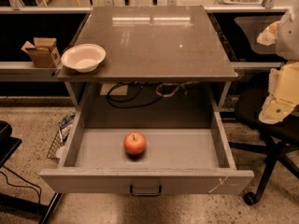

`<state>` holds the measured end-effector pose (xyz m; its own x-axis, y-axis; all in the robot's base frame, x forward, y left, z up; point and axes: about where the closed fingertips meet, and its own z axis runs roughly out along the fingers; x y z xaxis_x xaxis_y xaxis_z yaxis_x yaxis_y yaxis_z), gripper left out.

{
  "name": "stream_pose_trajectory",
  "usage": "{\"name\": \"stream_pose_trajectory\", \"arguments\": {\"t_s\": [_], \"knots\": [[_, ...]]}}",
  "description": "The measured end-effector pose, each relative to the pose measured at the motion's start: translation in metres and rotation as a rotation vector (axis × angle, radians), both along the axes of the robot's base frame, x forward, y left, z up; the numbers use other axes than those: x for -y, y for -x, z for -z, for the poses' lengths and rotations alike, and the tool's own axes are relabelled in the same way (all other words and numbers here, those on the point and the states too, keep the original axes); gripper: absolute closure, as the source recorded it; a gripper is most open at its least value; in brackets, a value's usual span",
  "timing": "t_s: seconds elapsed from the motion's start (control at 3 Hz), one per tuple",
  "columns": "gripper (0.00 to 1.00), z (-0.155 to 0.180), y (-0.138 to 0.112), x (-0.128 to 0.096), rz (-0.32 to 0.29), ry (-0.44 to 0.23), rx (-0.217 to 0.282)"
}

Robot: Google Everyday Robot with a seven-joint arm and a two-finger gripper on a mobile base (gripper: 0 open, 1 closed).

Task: Pick apple from top drawer and place on counter

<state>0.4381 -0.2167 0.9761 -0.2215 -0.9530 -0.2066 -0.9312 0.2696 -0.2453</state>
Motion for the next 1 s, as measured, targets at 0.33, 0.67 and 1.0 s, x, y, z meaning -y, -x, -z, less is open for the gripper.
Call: {"name": "stream_pose_trajectory", "arguments": {"t_s": [0.33,0.67,1.0], "knots": [[0.00,0.000,-0.001,-0.001,-0.002,-0.007,0.009],[0.00,0.038,-0.017,-0.019,-0.051,-0.089,0.017],[0.00,0.084,-0.036,-0.047,-0.112,-0.195,0.010]]}}
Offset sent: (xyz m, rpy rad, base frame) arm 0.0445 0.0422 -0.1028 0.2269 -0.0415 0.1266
